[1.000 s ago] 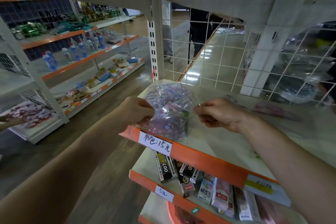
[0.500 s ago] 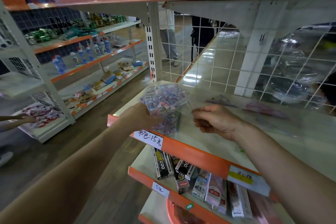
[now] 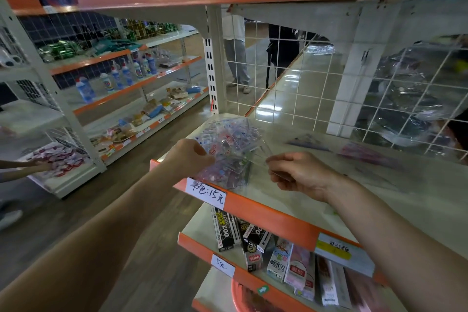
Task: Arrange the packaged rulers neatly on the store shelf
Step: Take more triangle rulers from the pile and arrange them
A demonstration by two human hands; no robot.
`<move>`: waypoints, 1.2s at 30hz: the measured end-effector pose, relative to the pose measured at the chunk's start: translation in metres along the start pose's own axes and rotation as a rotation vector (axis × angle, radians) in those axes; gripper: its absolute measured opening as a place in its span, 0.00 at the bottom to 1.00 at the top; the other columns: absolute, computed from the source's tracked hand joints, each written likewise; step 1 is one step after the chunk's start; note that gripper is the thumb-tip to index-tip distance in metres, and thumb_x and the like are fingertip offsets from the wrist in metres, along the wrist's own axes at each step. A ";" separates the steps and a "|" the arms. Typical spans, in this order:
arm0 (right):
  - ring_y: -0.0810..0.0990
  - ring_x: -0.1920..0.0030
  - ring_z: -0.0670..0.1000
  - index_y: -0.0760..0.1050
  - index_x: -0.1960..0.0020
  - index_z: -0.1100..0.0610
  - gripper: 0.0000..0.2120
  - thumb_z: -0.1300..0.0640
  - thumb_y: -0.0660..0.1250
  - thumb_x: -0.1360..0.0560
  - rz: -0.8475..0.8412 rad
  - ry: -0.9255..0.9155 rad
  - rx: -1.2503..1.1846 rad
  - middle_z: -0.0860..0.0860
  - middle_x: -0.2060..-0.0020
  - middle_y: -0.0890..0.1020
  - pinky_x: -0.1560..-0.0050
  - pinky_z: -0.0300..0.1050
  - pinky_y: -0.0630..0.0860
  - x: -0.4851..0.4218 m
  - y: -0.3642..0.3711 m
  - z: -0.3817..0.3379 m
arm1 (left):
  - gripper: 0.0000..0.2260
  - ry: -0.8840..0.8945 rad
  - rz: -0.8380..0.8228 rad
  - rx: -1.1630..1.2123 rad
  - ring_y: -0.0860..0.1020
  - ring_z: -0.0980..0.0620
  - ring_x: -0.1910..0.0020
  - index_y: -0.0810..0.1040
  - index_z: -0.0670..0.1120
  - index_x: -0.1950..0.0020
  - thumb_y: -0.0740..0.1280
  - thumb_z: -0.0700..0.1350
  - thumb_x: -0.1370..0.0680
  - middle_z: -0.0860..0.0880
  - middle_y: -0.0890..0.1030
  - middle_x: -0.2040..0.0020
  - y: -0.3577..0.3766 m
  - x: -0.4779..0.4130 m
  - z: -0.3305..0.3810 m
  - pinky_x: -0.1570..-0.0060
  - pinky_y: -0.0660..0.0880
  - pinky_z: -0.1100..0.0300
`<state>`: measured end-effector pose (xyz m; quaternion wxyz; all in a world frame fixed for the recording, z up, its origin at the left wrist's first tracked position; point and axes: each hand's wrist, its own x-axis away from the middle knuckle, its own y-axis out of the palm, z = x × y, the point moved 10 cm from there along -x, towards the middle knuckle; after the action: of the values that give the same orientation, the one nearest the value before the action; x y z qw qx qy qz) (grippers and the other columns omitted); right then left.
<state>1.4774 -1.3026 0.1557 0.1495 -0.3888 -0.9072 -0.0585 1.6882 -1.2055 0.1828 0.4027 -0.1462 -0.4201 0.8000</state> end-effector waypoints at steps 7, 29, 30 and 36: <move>0.76 0.68 0.48 0.77 0.50 0.61 0.05 0.66 0.67 0.25 0.004 -0.006 -0.036 0.55 0.67 0.78 0.70 0.36 0.75 -0.006 0.004 -0.005 | 0.05 -0.006 0.030 0.139 0.78 0.54 0.72 0.79 0.43 0.60 0.72 0.43 0.27 0.46 0.81 0.65 -0.013 -0.006 -0.005 0.69 0.77 0.61; 0.78 0.69 0.43 0.81 0.52 0.57 0.05 0.62 0.70 0.27 0.343 -0.247 -0.108 0.51 0.66 0.81 0.69 0.34 0.73 0.021 -0.060 -0.030 | 0.09 0.044 -0.113 0.851 0.81 0.51 0.69 0.79 0.41 0.56 0.61 0.31 0.22 0.41 0.80 0.63 0.033 0.001 0.071 0.63 0.81 0.60; 0.78 0.68 0.44 0.82 0.51 0.57 0.05 0.62 0.70 0.27 0.382 -0.266 -0.108 0.51 0.65 0.81 0.68 0.35 0.73 0.029 -0.074 -0.030 | 0.10 0.042 -0.098 0.885 0.80 0.51 0.70 0.78 0.41 0.58 0.60 0.31 0.22 0.41 0.80 0.62 0.042 0.002 0.078 0.64 0.81 0.62; 0.77 0.61 0.44 0.80 0.52 0.52 0.11 0.66 0.64 0.24 0.425 -0.351 0.033 0.51 0.56 0.82 0.63 0.32 0.74 0.061 -0.133 -0.026 | 0.08 0.122 0.010 0.914 0.78 0.57 0.72 0.80 0.41 0.51 0.62 0.33 0.23 0.45 0.79 0.64 0.094 0.027 0.119 0.63 0.78 0.66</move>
<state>1.3472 -1.3586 0.2007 0.0052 -0.5720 -0.8182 0.0572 1.5542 -1.2812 0.1826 0.4460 -0.0022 0.0011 0.8950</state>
